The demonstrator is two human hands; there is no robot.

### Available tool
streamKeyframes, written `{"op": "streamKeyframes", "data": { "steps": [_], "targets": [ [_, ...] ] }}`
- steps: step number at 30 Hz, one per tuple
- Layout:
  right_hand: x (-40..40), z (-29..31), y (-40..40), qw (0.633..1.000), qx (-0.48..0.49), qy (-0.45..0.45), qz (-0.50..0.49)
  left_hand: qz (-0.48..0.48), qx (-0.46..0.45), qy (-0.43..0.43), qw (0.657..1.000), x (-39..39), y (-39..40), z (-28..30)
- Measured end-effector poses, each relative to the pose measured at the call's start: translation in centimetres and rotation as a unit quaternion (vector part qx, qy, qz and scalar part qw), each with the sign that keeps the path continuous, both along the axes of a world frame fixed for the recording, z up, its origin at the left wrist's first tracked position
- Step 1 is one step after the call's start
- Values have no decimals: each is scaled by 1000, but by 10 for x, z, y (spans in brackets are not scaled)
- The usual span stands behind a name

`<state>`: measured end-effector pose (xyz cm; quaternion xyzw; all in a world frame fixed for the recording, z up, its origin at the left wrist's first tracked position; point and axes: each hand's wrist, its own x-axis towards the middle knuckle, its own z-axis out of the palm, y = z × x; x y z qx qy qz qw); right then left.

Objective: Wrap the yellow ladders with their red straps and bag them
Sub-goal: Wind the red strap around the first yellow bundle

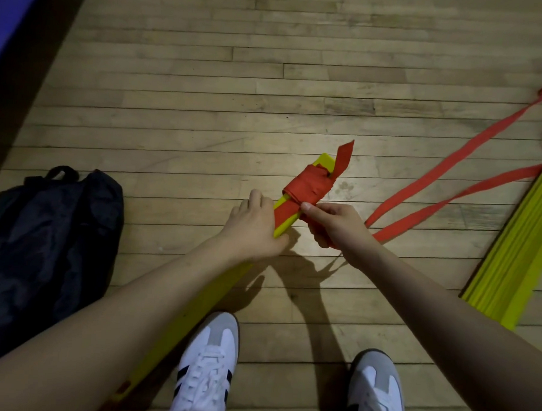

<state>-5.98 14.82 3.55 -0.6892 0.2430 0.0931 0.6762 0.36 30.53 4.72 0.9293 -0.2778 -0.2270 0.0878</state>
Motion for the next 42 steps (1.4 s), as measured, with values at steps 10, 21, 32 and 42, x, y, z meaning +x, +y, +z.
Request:
{"op": "streamKeyframes", "data": {
  "steps": [10, 21, 32, 42],
  "targets": [
    [4, 5, -1, 983, -5, 63, 170, 67, -155, 24, 985, 0, 20, -3],
    [4, 9, 13, 994, -15, -3, 106, 68, -89, 81, 990, 11, 17, -7],
    [-3, 6, 18, 996, 20, 8, 87, 31, -9, -99, 995, 4, 21, -4],
    [-3, 9, 21, 997, -1, 1, 78, 15, 45, -166, 985, -1, 9, -8]
  ]
}}
